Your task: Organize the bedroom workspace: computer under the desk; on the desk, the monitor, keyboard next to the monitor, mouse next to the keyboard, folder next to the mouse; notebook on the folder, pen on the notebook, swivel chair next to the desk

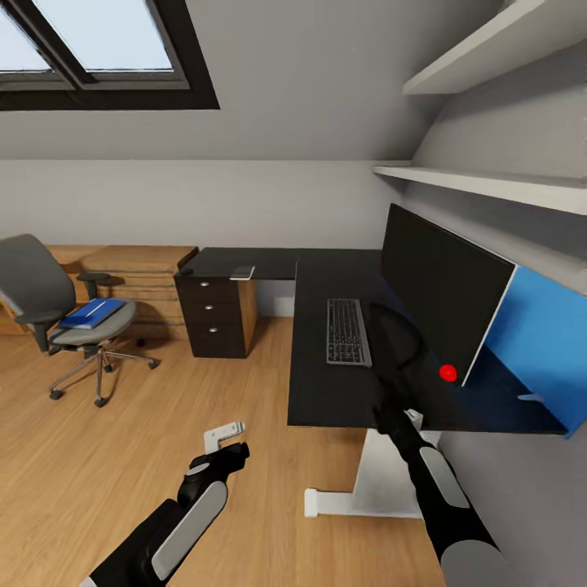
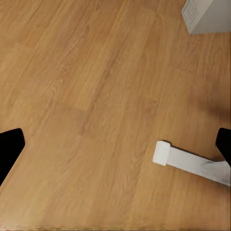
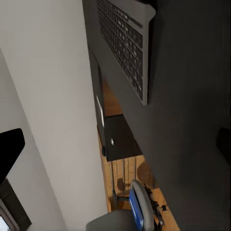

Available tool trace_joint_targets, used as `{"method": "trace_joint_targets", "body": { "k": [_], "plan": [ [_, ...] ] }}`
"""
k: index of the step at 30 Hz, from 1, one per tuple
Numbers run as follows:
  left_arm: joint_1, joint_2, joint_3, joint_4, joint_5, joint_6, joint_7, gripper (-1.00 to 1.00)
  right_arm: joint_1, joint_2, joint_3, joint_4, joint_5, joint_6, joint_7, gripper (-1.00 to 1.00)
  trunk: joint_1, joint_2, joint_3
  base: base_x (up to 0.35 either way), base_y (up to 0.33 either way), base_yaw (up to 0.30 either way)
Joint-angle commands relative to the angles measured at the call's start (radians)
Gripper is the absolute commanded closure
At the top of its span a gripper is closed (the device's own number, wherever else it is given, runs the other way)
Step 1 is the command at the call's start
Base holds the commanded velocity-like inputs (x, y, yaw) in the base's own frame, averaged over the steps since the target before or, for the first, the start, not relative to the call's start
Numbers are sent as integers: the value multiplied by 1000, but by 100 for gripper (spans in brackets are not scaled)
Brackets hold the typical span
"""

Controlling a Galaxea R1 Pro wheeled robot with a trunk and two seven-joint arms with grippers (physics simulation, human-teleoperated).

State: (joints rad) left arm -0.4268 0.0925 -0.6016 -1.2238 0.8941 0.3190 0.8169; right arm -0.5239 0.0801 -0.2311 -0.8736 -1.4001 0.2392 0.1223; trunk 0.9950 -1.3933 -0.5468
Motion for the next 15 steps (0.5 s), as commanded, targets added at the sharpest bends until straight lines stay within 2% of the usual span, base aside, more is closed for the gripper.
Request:
{"method": "trace_joint_targets", "body": {
  "k": [1,6,15],
  "plan": [
    [-1,2,-1,0,4,3,7,-100,-1,1,-5,0,-7,8,2,-100,-1,-1,-1,-336,0,0],
    [-1,4,28,7,3,4,7,-100,0,3,-4,3,-5,8,2,-100,-1,-1,-1,-336,0,0],
    [-1,3,37,13,3,7,5,-100,-1,3,7,8,-4,7,-1,-100,-1,-1,-1,-336,0,0]
  ]
}}
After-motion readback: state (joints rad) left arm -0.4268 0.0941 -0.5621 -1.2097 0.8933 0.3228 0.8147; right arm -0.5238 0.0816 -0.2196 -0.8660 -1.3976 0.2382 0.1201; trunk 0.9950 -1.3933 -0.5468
